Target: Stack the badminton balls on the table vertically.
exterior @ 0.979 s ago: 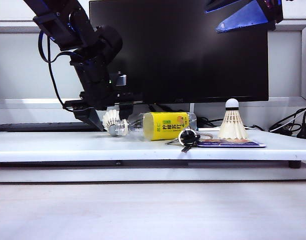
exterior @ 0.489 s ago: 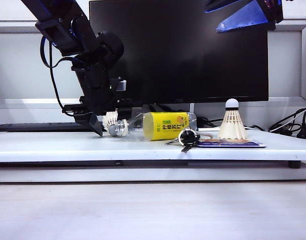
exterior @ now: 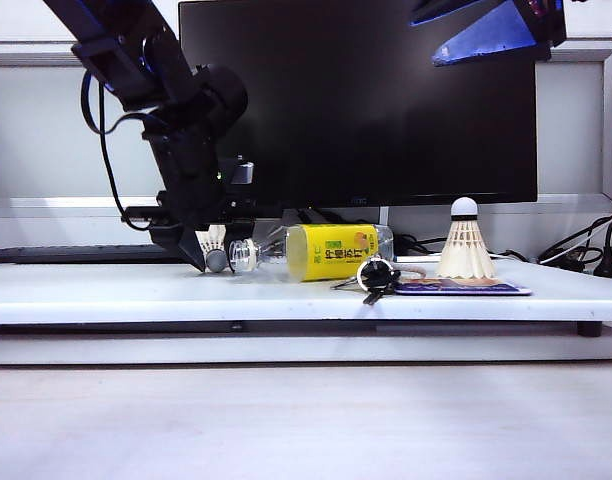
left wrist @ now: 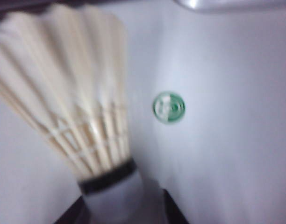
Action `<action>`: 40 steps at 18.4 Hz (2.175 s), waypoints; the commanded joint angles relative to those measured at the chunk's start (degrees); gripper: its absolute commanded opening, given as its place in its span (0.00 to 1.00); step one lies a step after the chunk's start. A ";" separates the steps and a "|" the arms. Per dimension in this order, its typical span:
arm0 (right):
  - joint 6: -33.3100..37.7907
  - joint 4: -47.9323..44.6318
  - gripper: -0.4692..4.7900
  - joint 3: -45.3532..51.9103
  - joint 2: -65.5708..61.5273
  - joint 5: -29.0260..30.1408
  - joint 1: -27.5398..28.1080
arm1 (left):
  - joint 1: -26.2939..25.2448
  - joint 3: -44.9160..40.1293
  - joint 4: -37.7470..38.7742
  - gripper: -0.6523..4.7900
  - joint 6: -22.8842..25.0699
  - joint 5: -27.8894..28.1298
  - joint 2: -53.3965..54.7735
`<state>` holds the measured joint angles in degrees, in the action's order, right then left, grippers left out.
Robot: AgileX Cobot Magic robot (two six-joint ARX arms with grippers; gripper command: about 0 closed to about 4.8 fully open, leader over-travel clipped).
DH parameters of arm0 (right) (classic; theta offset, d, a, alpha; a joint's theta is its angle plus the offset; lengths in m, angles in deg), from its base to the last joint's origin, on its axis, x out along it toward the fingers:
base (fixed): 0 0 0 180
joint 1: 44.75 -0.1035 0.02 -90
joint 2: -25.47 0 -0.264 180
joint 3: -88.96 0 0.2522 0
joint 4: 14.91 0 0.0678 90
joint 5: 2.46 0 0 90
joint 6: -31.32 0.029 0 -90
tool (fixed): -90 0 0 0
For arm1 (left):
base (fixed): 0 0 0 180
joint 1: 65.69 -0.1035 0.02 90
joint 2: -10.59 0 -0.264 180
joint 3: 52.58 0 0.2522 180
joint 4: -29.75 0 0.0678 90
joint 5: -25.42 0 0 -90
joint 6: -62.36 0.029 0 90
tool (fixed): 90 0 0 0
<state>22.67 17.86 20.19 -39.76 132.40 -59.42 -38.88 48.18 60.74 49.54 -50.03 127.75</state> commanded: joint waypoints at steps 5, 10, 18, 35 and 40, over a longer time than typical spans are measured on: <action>1.20 -0.68 0.64 -0.24 0.24 0.52 -0.04 | -1.16 -0.09 4.83 0.41 -0.83 -0.22 -0.59; 1.18 -0.59 0.58 -0.24 0.24 1.81 -0.04 | -1.16 -0.11 4.94 0.39 -2.54 -0.24 -0.59; 1.18 -0.57 0.58 -0.24 0.24 1.77 -0.04 | -1.14 -0.09 5.29 0.21 -2.60 -0.42 -0.72; 1.55 -0.70 0.58 -0.24 0.24 1.79 -0.04 | -1.27 -0.11 0.52 0.70 -27.89 1.33 -9.84; 1.57 -0.83 0.58 -0.24 0.24 1.81 -0.04 | -0.87 0.00 0.20 0.69 -28.41 1.36 -5.40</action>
<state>24.16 17.77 20.19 -39.76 133.84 -59.42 -39.82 48.09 61.73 21.56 -48.96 122.46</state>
